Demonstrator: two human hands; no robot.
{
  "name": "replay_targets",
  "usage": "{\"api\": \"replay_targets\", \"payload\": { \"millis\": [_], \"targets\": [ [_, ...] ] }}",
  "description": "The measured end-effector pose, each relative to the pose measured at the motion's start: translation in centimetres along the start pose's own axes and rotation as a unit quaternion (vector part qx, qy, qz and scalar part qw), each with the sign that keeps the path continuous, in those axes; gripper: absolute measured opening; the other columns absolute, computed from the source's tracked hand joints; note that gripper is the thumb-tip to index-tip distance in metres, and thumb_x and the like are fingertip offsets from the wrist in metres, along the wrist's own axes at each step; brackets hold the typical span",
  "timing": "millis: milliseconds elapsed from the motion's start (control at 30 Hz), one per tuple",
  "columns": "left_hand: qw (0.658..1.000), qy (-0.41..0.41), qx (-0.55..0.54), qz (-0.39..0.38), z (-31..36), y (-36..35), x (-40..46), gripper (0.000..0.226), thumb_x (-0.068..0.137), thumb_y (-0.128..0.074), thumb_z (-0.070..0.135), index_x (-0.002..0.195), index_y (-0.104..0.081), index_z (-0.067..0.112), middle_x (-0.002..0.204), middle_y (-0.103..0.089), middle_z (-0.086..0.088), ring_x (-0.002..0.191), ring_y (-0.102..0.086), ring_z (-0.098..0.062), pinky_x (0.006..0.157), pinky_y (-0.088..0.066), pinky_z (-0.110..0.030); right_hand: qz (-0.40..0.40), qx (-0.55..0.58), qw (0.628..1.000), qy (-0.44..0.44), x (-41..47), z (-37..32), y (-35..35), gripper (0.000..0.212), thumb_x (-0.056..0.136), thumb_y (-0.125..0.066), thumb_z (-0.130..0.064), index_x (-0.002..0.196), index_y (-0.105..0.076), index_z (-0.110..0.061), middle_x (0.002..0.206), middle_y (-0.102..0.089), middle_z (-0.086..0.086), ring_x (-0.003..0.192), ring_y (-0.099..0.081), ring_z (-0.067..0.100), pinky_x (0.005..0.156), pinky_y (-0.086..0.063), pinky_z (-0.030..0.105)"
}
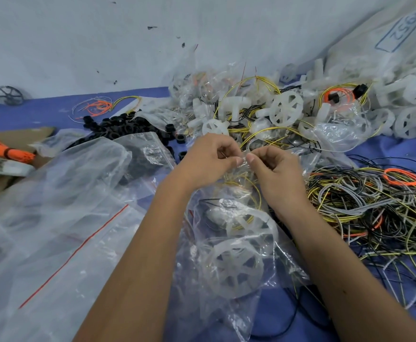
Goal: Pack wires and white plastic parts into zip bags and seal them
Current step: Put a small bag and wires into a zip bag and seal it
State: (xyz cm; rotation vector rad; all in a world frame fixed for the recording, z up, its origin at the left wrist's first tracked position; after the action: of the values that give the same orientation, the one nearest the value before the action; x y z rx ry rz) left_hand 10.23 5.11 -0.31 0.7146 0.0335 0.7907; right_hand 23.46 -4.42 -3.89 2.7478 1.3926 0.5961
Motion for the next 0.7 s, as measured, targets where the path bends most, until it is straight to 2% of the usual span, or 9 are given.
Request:
{"api": "replay_targets", "payload": {
  "millis": [100,200,333,500,567,633,700],
  "targets": [
    [1.000,-0.008,0.008,0.007,0.14,0.06,-0.12,0.005,0.091,-0.074,0.006,0.087,-0.072,0.004,0.076,-0.068,-0.007,0.071,-0.064,-0.026,0.077,-0.058,-0.049,0.001,0.011,1.000,0.001,-0.14,-0.04,-0.19,0.012,0.095,-0.069,-0.018,0.084,-0.074,-0.018,0.077,-0.072,0.009,0.067,-0.060,0.013,0.064,-0.049,0.032],
    [1.000,-0.006,0.012,0.010,0.16,0.05,-0.15,0.007,0.090,-0.077,0.010,0.086,-0.073,0.005,0.076,-0.067,-0.004,0.072,-0.063,-0.020,0.077,-0.057,-0.048,-0.011,0.020,1.000,0.004,-0.36,-0.21,-0.29,0.010,0.094,-0.070,-0.018,0.085,-0.075,-0.017,0.077,-0.073,0.006,0.069,-0.062,0.015,0.066,-0.053,0.036],
    [1.000,0.006,-0.004,0.009,-0.04,0.19,-0.31,0.006,0.089,-0.079,0.012,0.085,-0.075,0.008,0.077,-0.069,-0.005,0.071,-0.061,-0.016,0.075,-0.057,-0.045,-0.001,0.009,1.000,0.011,-0.38,-0.34,-0.18,0.008,0.093,-0.072,-0.017,0.086,-0.075,-0.016,0.078,-0.074,0.002,0.073,-0.067,0.022,0.066,-0.054,0.033],
    [1.000,0.012,0.015,0.005,-0.40,0.46,-0.43,0.005,0.089,-0.079,0.011,0.084,-0.076,0.011,0.076,-0.071,-0.004,0.068,-0.062,-0.012,0.072,-0.056,-0.039,0.010,-0.031,0.999,0.014,-0.24,-0.08,-0.21,0.011,0.096,-0.068,-0.019,0.087,-0.072,-0.012,0.074,-0.069,0.009,0.064,-0.057,0.015,0.061,-0.050,0.033],
    [1.000,0.012,0.018,0.006,-0.51,0.51,-0.41,0.005,0.089,-0.079,0.011,0.085,-0.077,0.010,0.077,-0.072,-0.004,0.070,-0.063,-0.013,0.074,-0.057,-0.040,0.006,-0.023,1.000,0.008,-0.22,-0.01,-0.24,0.011,0.096,-0.068,-0.019,0.088,-0.072,-0.012,0.075,-0.069,0.009,0.064,-0.058,0.019,0.062,-0.051,0.035],
    [1.000,0.010,0.018,0.008,-0.50,0.48,-0.41,0.005,0.089,-0.079,0.012,0.084,-0.077,0.011,0.075,-0.071,-0.001,0.069,-0.061,-0.011,0.072,-0.055,-0.039,-0.006,-0.006,1.000,0.004,-0.27,-0.05,-0.37,0.009,0.094,-0.071,-0.017,0.089,-0.074,-0.011,0.079,-0.073,0.008,0.072,-0.066,0.026,0.068,-0.055,0.036],
    [1.000,0.006,0.014,0.009,-0.41,0.38,-0.42,0.007,0.088,-0.081,0.015,0.082,-0.077,0.012,0.072,-0.069,0.003,0.067,-0.059,-0.009,0.067,-0.051,-0.033,-0.017,-0.006,1.000,0.007,-0.32,-0.10,-0.51,0.006,0.092,-0.073,-0.016,0.090,-0.075,-0.011,0.081,-0.074,0.005,0.078,-0.070,0.025,0.072,-0.056,0.035]
  ]
}}
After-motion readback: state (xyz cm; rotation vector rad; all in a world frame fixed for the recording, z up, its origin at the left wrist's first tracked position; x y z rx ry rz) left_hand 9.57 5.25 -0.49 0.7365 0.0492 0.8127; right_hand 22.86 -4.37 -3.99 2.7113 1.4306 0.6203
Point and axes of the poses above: each hand's wrist, its own x-axis towards the middle knuckle, its own y-axis out of the back of the hand, z = x × y, the point moved 4 cm from there along x, towards the middle knuckle
